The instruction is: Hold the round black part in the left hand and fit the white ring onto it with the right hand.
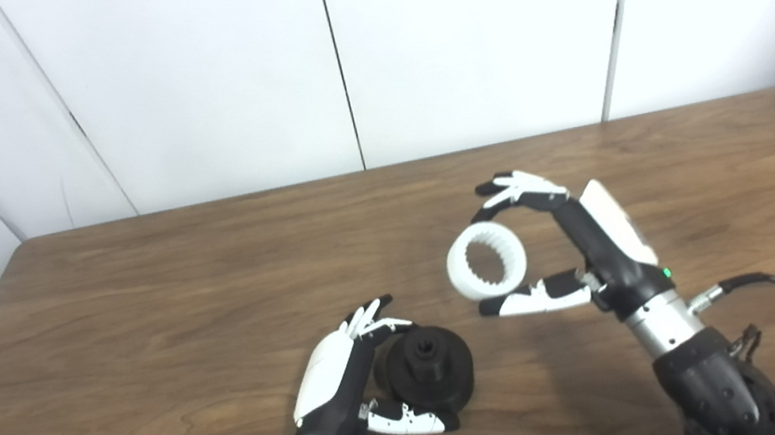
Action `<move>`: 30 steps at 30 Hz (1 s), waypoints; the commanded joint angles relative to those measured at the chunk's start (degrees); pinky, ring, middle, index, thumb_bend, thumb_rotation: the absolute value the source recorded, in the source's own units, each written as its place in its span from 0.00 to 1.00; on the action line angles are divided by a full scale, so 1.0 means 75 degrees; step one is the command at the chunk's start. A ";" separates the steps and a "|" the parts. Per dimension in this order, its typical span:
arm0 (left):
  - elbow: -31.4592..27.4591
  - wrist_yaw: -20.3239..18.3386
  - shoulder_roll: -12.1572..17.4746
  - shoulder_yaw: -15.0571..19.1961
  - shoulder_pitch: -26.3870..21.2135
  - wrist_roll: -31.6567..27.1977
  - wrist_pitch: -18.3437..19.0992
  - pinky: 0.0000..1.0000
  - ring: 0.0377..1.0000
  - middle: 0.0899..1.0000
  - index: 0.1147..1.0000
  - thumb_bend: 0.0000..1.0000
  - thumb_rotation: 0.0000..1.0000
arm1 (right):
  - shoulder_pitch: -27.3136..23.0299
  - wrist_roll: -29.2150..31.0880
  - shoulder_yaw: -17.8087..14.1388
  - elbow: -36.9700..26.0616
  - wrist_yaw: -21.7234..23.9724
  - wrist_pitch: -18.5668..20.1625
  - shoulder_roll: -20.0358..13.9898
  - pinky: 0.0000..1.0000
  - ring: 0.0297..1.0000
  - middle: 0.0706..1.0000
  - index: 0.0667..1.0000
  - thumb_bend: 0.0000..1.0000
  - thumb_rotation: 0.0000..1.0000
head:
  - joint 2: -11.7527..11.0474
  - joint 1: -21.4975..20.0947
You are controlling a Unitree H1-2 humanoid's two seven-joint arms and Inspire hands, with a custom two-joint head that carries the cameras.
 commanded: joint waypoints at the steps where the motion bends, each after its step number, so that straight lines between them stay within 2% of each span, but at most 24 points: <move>1: 0.0066 -0.0035 -0.0054 -0.0075 -0.0085 0.0023 0.0076 1.00 1.00 0.98 0.55 0.91 0.21 | -0.0147 -0.0012 0.0085 -0.0259 0.0041 -0.0093 0.0128 0.78 0.87 0.78 0.45 0.52 0.14 | 0.0008 0.0014; 13: 0.0103 -0.0021 -0.0091 -0.0081 -0.0111 0.0021 0.0094 1.00 1.00 0.98 0.55 0.91 0.21 | 0.0020 -0.0276 0.0723 0.0198 0.0295 -0.0135 0.0295 0.77 0.88 0.80 0.44 0.52 0.14 | 0.0072 0.0085; 20: 0.0141 0.0053 -0.0071 -0.0110 -0.0113 0.0013 -0.0017 1.00 1.00 0.98 0.55 0.91 0.21 | -0.0066 -0.0281 0.0853 0.0564 0.0439 0.0034 0.0473 0.79 0.88 0.80 0.44 0.52 0.14 | 0.0113 0.0134; 30: 0.0168 0.0111 -0.0067 -0.0125 -0.0117 -0.0049 -0.0094 1.00 1.00 0.97 0.55 0.91 0.22 | -0.0298 -0.0602 0.1149 0.1126 0.0520 -0.0057 0.0417 0.78 0.88 0.80 0.44 0.52 0.14 | 0.0143 0.0173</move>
